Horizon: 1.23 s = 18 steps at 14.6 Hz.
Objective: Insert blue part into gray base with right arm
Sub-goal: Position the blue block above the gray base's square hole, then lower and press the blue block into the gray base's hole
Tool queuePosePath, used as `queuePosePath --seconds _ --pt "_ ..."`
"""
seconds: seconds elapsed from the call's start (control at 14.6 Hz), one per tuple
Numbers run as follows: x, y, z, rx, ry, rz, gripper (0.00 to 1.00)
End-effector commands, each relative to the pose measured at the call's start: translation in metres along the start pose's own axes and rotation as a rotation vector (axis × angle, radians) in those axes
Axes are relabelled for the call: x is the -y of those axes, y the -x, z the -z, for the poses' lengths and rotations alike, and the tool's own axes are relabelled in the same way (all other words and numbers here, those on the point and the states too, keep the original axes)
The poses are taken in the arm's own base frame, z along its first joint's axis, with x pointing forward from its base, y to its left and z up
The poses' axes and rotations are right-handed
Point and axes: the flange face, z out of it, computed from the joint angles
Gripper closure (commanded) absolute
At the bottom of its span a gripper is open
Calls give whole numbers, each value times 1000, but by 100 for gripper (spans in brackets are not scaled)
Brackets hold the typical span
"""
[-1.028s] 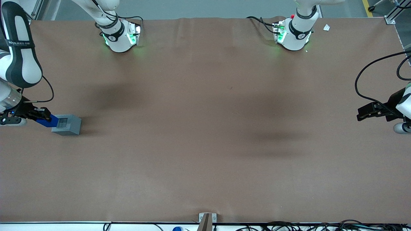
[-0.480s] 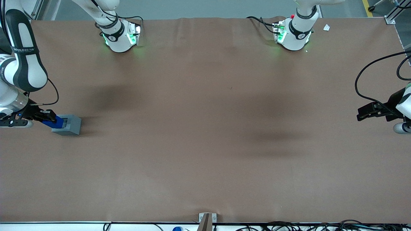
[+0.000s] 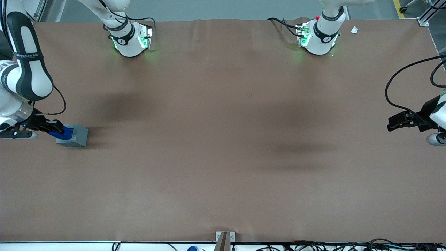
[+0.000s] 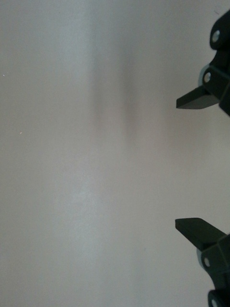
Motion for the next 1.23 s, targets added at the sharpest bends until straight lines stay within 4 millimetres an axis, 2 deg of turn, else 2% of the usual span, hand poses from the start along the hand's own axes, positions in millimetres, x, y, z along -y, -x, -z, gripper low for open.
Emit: queuePosePath --seconds 0.0,1.17 --pt "2 2 -2 -9 -13 -12 87" --pt "-5 6 3 6 -19 -11 87"
